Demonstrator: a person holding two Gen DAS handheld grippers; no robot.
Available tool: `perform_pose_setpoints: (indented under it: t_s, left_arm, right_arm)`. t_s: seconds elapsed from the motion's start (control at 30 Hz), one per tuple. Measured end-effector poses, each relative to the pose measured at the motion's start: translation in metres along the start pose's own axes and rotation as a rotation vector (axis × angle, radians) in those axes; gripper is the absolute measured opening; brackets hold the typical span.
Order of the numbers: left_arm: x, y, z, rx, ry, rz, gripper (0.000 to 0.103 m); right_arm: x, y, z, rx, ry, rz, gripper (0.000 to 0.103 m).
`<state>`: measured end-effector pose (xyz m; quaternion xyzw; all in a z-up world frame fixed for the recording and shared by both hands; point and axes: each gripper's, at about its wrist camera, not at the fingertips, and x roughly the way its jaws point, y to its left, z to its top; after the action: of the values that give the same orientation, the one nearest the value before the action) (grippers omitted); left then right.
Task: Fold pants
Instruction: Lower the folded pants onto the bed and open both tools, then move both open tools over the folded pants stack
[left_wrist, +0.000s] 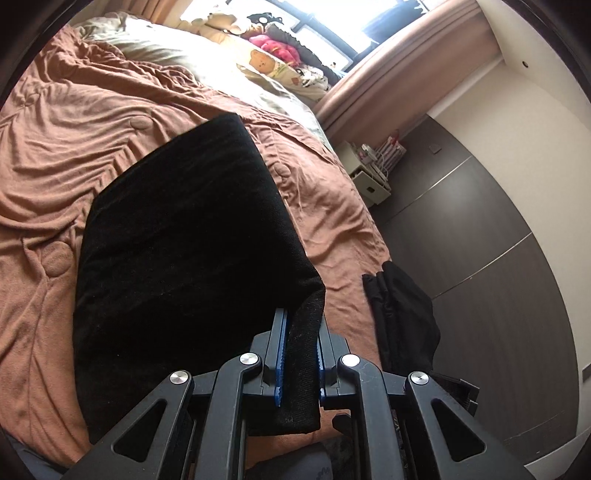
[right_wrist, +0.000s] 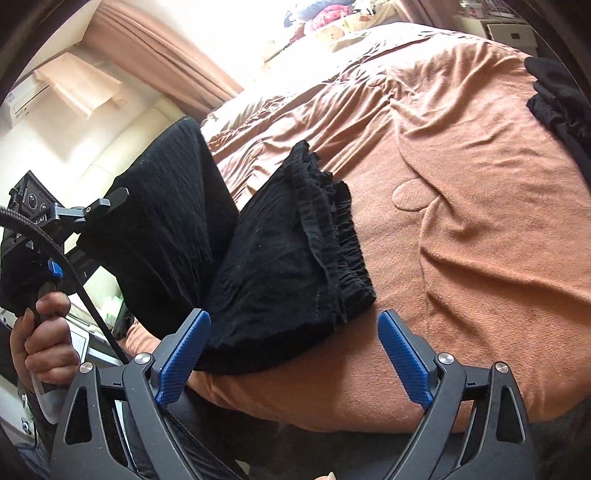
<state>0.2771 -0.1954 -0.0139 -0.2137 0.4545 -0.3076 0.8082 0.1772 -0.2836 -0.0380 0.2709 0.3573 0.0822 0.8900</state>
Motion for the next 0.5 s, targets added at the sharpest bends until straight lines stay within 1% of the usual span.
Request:
perform_pose_setpoints:
  t_s: [0.17,0.27,0.3,0.33,0.37,0.4,0.43,0.5]
  left_arm:
    - [0.041,-0.006,-0.015,0.004,0.093,0.006,0.014]
    - [0.058,-0.010,-0.023,0.028,0.163,0.023,0.025]
    - [0.060,-0.010,-0.025,0.020,0.181,0.007,0.030]
    - [0.061,-0.010,-0.026,0.014,0.189,0.000,0.039]
    - [0.059,-0.011,-0.027,0.018,0.188,0.011,0.046]
    - [0.056,-0.011,-0.026,0.026,0.176,0.035,0.060]
    - [0.050,-0.010,-0.024,0.031,0.156,0.050,0.066]
    - [0.039,-0.007,-0.021,0.034,0.126,0.057,0.068]
  right_arm:
    - [-0.009,-0.023,-0.004,0.071,0.009,-0.011,0.093]
    - [-0.012,-0.032,-0.006,0.096,0.015,-0.028,0.093]
    - [-0.013,-0.034,-0.006,0.102,0.014,-0.028,0.093]
    - [-0.014,-0.034,-0.006,0.106,0.013,-0.026,0.093]
    - [-0.014,-0.034,-0.005,0.109,0.010,-0.024,0.093]
    - [-0.015,-0.033,-0.005,0.109,0.006,-0.025,0.093]
    - [-0.016,-0.032,-0.004,0.106,0.002,-0.023,0.093]
    - [-0.017,-0.029,-0.002,0.101,-0.009,-0.013,0.093]
